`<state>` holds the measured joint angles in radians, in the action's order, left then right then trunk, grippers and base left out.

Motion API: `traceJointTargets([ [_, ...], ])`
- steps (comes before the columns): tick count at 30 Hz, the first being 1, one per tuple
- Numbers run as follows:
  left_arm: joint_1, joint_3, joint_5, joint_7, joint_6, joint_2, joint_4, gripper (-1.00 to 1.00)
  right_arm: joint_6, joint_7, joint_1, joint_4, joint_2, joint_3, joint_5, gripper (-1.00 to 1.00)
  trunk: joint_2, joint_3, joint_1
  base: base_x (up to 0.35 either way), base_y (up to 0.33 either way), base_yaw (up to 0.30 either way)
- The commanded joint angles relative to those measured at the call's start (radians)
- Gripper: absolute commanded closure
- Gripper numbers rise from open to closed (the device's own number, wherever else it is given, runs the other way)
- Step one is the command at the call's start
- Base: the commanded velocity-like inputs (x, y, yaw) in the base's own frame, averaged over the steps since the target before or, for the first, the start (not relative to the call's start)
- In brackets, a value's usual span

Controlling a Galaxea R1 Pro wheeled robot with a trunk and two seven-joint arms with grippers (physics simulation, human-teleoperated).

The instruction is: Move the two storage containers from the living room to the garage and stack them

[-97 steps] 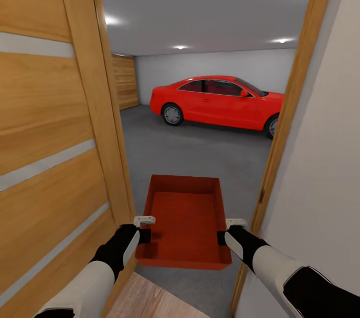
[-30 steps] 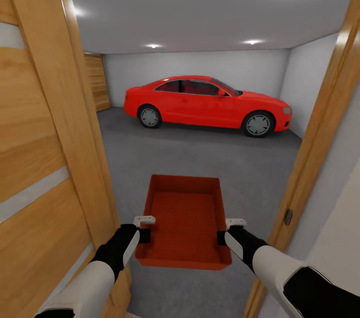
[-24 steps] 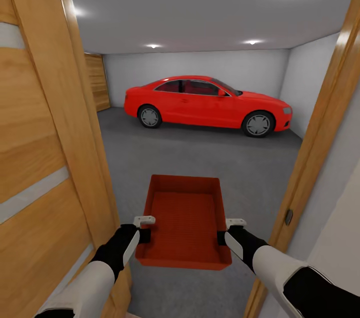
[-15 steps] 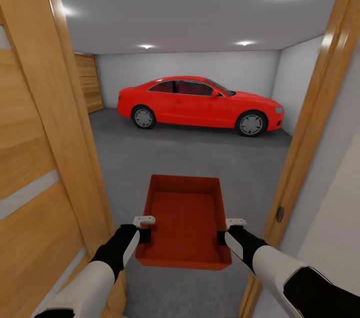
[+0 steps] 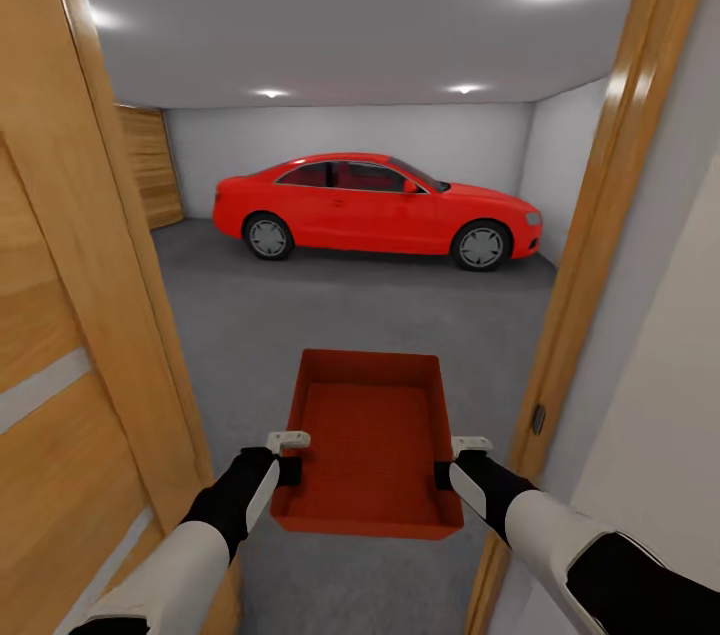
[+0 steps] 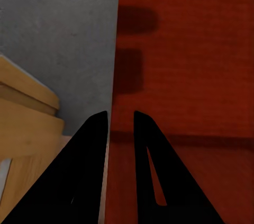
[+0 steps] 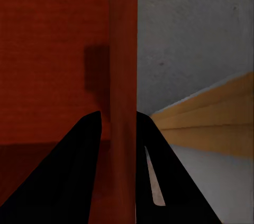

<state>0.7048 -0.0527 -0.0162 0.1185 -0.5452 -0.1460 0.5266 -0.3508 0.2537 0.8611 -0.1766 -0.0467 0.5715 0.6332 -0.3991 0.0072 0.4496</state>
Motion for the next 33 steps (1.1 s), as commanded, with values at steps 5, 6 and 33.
traceJointTargets([
  [5, 0.001, -0.006, -0.024, 0.055, -0.005, 0.002, 0.009, 1.00, -0.002, 0.006, -0.001, -0.001, 0.001, 0.061, 0.045, 1.00, -0.001, -0.001, 0.000, 0.000, 0.282, -0.001],
  [6, 0.001, -0.005, -0.023, 0.060, -0.004, 0.002, 0.009, 1.00, -0.002, 0.006, -0.001, -0.001, 0.001, 0.061, 0.044, 1.00, -0.001, -0.001, 0.000, 0.000, 0.303, 0.000],
  [33, 0.001, 0.001, -0.022, 0.073, -0.001, 0.002, 0.009, 1.00, -0.002, 0.006, -0.001, -0.001, 0.001, 0.061, 0.044, 1.00, -0.001, 0.008, 0.000, 0.000, 0.044, -0.110],
])
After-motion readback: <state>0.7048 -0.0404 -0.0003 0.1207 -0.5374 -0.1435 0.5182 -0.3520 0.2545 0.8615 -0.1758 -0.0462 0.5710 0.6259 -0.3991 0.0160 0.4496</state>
